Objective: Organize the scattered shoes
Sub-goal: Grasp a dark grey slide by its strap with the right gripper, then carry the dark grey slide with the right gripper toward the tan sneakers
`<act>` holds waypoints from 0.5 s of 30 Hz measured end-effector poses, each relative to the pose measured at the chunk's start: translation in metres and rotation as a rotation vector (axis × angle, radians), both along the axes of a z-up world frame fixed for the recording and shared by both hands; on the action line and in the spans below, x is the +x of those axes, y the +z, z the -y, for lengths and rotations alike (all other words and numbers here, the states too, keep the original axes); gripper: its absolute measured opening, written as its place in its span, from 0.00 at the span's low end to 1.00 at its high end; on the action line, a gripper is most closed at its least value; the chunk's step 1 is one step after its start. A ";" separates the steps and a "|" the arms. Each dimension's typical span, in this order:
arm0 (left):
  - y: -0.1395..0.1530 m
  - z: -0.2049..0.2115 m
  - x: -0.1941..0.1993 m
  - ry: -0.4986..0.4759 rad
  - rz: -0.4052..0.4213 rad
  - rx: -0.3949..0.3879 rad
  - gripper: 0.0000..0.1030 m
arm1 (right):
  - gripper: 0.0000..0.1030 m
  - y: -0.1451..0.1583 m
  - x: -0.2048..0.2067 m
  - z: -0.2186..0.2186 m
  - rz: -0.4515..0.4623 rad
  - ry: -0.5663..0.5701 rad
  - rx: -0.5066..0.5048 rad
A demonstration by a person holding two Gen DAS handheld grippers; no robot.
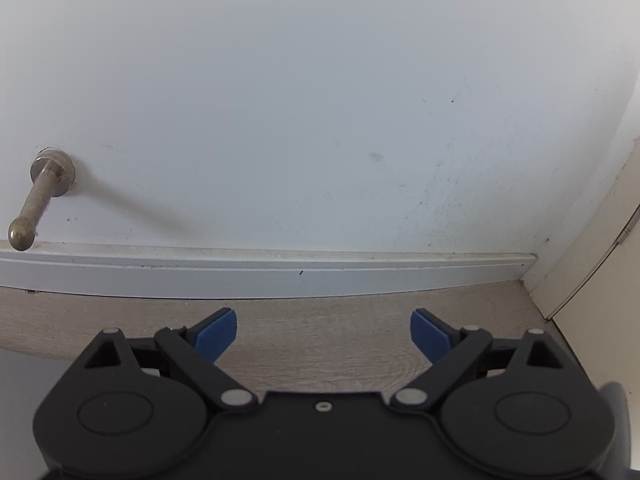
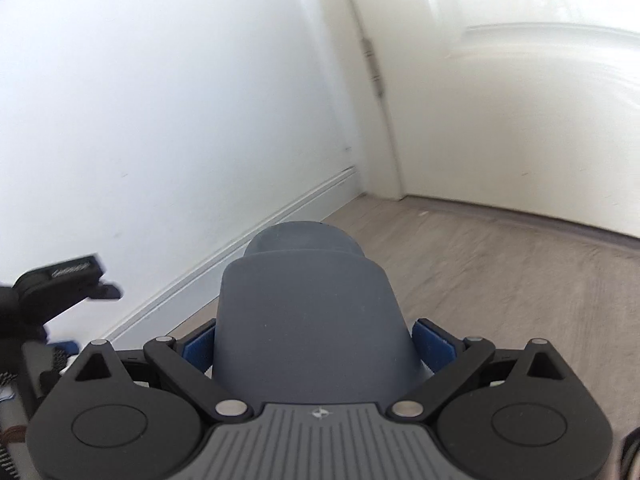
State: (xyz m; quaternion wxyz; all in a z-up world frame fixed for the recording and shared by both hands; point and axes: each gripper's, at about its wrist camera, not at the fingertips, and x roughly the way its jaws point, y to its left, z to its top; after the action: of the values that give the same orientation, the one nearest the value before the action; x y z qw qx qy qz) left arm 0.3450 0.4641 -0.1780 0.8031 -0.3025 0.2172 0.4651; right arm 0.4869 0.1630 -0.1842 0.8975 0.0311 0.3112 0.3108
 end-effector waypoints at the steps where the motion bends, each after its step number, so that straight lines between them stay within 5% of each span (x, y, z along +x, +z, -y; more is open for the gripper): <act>1: 0.000 0.000 0.001 -0.004 0.002 0.002 0.92 | 0.96 0.001 0.013 0.016 -0.003 -0.064 -0.011; 9: 0.003 0.017 0.016 -0.081 -0.050 0.045 0.92 | 0.96 -0.020 0.093 0.117 -0.022 -0.438 -0.209; 15: 0.002 0.053 0.050 -0.257 -0.143 0.134 0.92 | 0.96 -0.041 0.125 0.156 -0.089 -0.540 -0.195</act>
State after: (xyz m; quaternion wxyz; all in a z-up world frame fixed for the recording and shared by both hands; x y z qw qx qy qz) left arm 0.3947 0.4110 -0.1759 0.8568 -0.1840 0.2793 0.3924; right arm 0.6122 0.0073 -0.2252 0.9321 0.0399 0.3591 0.0273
